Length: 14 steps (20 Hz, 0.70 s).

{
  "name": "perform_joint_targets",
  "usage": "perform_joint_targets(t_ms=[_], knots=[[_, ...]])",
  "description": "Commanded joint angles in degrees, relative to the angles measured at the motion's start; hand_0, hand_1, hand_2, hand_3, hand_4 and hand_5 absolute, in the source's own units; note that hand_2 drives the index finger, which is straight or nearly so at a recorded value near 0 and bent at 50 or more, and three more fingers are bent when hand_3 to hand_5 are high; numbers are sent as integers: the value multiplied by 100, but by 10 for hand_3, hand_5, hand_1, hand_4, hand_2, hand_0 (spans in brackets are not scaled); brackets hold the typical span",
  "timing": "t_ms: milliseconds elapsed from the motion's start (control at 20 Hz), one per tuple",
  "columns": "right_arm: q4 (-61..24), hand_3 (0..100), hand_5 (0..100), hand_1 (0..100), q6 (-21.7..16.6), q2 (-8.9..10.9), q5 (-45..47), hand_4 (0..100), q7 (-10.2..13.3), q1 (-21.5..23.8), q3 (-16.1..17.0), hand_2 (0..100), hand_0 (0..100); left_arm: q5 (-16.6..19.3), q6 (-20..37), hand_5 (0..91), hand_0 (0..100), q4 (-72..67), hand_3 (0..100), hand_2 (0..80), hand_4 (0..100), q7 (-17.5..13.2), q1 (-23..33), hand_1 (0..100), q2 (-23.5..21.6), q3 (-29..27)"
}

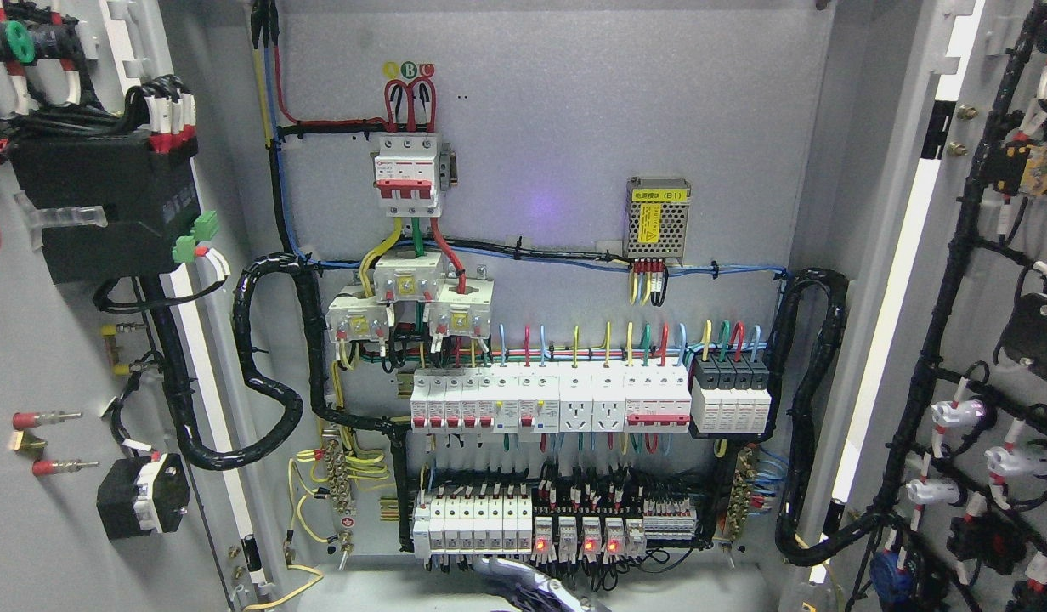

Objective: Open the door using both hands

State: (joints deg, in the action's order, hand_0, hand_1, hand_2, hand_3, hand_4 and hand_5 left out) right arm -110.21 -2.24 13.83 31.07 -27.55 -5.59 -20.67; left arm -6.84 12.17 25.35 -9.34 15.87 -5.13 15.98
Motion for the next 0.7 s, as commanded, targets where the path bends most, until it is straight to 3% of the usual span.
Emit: perform_joint_targets(t_ms=[0,250,501,651], knots=[[-836,0,0,0,-328,410,5,0,-22,840,1285,0,0,60,39,0,0,3043,0,0,0,-15,618,0,-392,178],[-845,0,0,0,-733,402,13,0,-22,1227,1514,0,0,42,154,0,0,4397,0,0,0,-59,935,0,-621,186],[-836,0,0,0,-1524,410,13,0,-22,1631,1838,0,0,42,162,0,0,5680,0,0,0,-59,1155,0,-752,318],[-836,0,0,0,-1657,410,31,0,-22,1763,2137,0,0,42,162,0,0,6445,0,0,0,-59,1278,0,-876,415]])
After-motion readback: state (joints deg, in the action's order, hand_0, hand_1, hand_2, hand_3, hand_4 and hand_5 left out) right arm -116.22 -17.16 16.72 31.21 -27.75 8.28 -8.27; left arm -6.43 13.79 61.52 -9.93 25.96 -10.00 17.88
